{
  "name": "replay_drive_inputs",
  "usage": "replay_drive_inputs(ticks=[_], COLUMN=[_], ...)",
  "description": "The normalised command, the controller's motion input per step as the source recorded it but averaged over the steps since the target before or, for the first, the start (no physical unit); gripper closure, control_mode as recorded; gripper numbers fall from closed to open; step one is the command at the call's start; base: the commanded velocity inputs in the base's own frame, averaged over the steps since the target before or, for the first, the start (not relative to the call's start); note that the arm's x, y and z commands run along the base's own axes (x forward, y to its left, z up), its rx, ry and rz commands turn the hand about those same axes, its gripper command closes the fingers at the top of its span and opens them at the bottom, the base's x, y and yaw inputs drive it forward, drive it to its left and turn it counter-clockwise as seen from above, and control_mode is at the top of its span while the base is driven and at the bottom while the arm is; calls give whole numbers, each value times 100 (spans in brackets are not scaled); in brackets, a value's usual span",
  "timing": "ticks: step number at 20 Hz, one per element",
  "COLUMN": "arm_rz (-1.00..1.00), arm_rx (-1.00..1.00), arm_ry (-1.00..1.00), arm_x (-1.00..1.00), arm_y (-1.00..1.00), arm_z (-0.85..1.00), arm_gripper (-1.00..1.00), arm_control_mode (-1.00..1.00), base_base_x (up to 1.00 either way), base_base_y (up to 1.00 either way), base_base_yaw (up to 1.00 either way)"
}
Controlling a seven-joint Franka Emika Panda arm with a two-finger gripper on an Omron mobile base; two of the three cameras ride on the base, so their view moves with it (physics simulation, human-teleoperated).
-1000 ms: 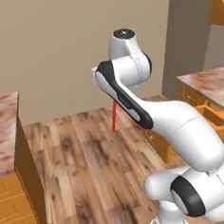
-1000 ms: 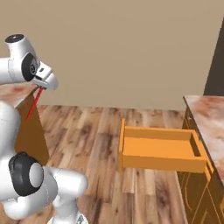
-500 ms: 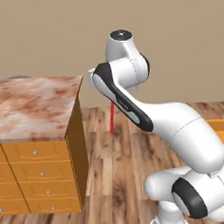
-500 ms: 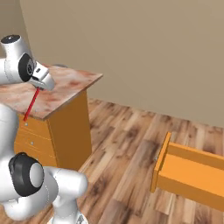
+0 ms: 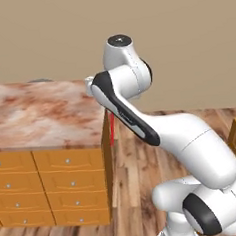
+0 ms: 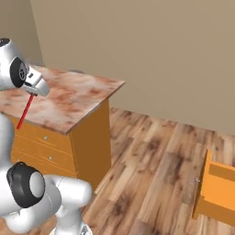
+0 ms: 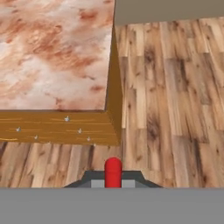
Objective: Take a straw from the drawer in front and place it inside the glass cup on the dining counter.
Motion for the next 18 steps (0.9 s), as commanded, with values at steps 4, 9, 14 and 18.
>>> replay_drive_inputs(ticks=[4,9,14,18], arm_rz=[0,0,0,0], arm_rx=[0,0,0,0], arm_ry=[0,0,0,0], arm_x=[0,0,0,0], arm_y=[0,0,0,0], arm_z=[0,0,0,0], arm_gripper=[100,100,100,100], arm_control_mode=[100,100,100,100], base_base_x=[71,81,80,82], base_base_y=[26,0,0,0], base_base_yaw=[-20,-12,-10,-15])
